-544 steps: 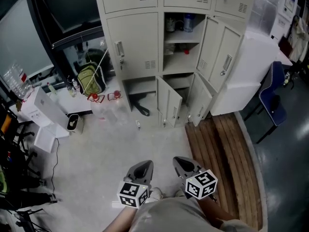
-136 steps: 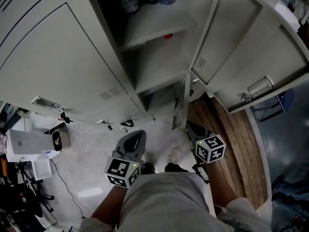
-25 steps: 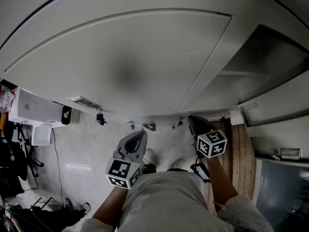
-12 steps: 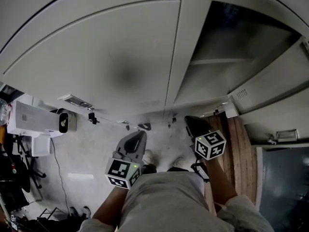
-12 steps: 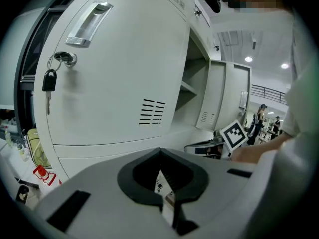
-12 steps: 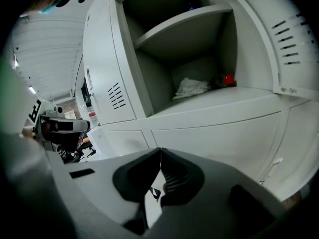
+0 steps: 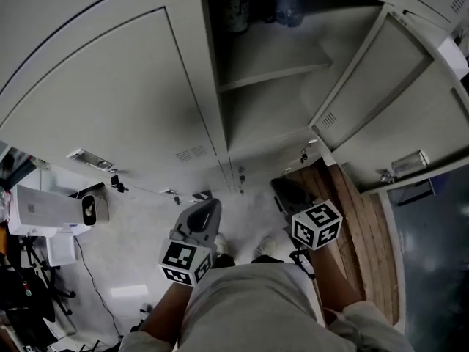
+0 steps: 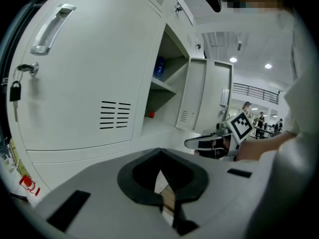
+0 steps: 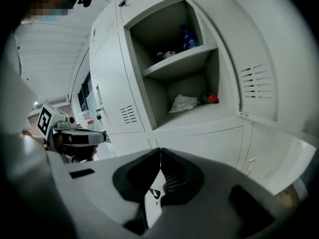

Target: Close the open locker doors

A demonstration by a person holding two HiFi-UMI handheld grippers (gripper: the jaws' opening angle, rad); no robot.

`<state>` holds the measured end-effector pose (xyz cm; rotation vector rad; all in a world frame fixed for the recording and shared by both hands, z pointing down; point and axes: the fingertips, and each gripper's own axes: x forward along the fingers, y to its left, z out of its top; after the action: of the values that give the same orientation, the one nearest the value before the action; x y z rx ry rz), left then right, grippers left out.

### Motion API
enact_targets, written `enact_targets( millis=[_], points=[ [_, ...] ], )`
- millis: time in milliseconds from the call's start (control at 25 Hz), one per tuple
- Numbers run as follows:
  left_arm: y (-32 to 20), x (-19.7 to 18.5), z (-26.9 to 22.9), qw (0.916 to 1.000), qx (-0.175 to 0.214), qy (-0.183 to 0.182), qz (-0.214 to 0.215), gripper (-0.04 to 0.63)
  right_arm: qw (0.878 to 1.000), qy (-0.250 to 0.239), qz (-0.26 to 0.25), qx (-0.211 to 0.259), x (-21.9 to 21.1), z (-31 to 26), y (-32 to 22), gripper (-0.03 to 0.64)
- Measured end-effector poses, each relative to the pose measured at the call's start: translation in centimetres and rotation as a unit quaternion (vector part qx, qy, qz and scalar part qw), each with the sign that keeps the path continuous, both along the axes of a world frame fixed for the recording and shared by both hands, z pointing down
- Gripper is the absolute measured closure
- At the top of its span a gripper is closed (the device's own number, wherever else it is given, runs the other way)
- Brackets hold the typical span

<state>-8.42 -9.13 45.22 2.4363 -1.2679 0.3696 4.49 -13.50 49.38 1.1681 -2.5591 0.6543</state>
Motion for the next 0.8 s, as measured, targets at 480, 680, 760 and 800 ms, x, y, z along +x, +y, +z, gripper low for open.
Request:
enact_targets(
  millis=[480, 680, 760, 800],
  points=[
    [1.0, 7.6, -2.0, 0.9959, 0.021, -0.002, 0.088, 0.581, 0.997, -0.008, 0.073, 0.028, 7.6, -4.0, 4.4, 0.589],
    [2.2, 11.7, -2.3, 0.9919, 0.023, 0.003, 0.125, 0.581, 0.993, -0.009, 0.109, 0.036, 11.8, -4.8, 6.1, 0.589],
    [2.5, 13.2, -2.3, 0.9903, 0.023, 0.005, 0.137, 0.581, 0.991, -0.008, 0.125, 0.038, 13.6, -5.1, 6.6, 0.589],
    [2.6, 13.9, -2.4, 0.9895, 0.024, 0.005, 0.142, 0.581, 0.990, -0.007, 0.133, 0.039, 14.6, -5.2, 6.9, 0.589]
  ],
)
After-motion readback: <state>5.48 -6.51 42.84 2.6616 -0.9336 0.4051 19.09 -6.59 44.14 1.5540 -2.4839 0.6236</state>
